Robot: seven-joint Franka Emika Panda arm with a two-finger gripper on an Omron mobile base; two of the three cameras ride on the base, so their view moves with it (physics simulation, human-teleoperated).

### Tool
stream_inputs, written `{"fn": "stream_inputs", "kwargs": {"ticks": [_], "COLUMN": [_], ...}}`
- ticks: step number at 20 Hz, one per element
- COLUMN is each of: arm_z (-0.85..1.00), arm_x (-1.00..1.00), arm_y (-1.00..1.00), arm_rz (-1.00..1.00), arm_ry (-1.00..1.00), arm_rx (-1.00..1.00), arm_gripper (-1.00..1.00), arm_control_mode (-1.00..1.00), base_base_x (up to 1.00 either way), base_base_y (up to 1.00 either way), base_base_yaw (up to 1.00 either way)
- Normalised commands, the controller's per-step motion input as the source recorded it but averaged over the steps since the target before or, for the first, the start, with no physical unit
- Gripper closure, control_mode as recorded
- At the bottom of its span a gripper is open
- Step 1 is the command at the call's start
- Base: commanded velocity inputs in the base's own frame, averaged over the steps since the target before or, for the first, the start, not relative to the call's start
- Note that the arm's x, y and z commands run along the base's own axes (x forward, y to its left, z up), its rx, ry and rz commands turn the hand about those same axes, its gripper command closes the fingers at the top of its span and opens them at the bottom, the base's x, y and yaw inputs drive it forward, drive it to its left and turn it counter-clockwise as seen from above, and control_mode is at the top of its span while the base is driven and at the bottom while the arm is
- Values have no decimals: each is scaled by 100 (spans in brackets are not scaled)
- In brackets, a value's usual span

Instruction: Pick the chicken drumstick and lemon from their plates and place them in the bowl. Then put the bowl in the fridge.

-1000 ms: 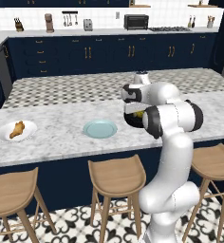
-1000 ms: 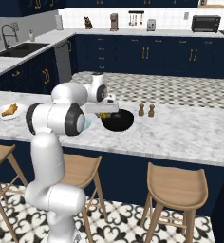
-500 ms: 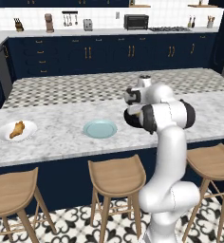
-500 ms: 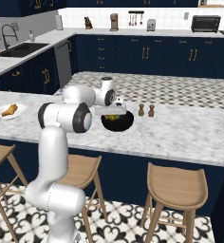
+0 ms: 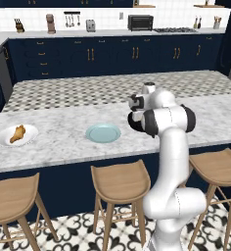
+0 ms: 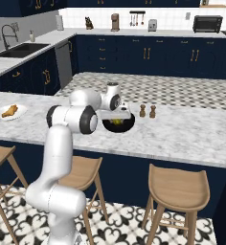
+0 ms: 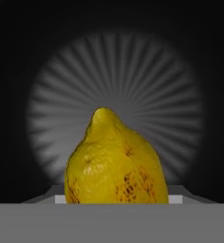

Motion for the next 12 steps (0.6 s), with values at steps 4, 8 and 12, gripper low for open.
{"fn": "stream_inputs", "kwargs": {"ticks": [4, 8, 12], "arm_z": [-23, -6, 0], "arm_x": [1, 0, 0], "arm_y": [-6, 0, 0], "arm_rz": [0, 0, 0], "arm_ry": [0, 0, 0], "arm_rx": [0, 0, 0], "arm_gripper": [100, -100, -100], "arm_control_mode": [-100, -100, -100], "base_base_x": [0, 0, 0], "base_base_y": [0, 0, 0], "base_base_yaw": [0, 0, 0]}}
